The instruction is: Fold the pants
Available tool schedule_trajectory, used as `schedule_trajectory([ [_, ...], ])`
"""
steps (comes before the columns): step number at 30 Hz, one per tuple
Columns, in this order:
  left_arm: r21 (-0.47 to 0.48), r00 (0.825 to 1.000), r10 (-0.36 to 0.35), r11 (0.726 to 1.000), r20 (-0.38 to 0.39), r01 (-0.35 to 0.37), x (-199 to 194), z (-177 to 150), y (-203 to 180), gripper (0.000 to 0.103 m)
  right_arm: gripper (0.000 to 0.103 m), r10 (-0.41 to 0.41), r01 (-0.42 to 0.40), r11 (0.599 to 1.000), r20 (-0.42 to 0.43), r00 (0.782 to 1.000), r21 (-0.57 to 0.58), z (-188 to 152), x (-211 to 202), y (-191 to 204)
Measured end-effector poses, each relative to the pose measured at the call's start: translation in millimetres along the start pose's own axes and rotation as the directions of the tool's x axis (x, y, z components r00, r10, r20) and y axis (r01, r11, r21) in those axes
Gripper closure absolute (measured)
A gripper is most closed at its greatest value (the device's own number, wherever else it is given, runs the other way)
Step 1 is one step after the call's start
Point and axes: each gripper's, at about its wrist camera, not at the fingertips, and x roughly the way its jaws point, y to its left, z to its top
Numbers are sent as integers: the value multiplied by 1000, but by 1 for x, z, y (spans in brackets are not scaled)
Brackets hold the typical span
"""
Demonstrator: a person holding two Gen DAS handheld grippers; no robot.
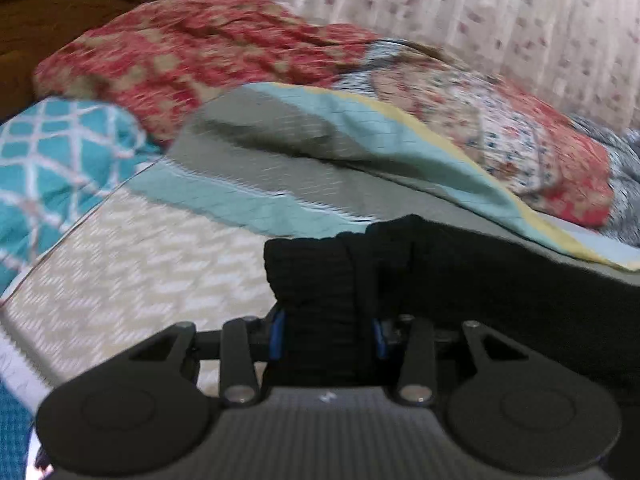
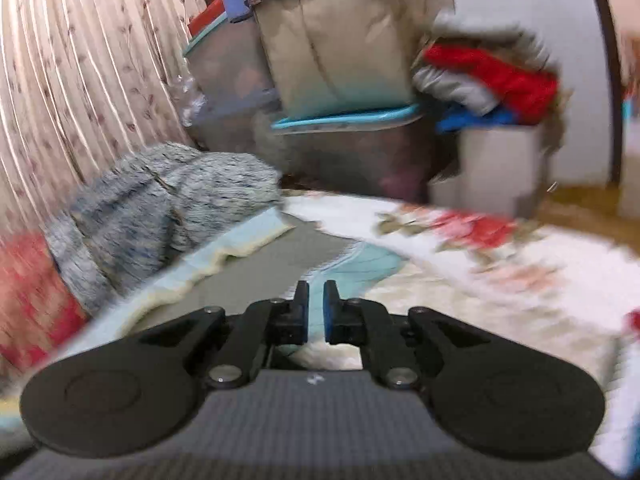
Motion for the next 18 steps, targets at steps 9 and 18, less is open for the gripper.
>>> schedule_trajectory([
  [9,-64,998,-16,998,-67,12,3,-18,15,66,56,112,-110,994,-231,967,22,-31,-6,-5],
  [18,-64,997,-14,998,-71,9,3,-17,17,65,52,202,-269,947,-326,923,-174,-93,-27,36],
])
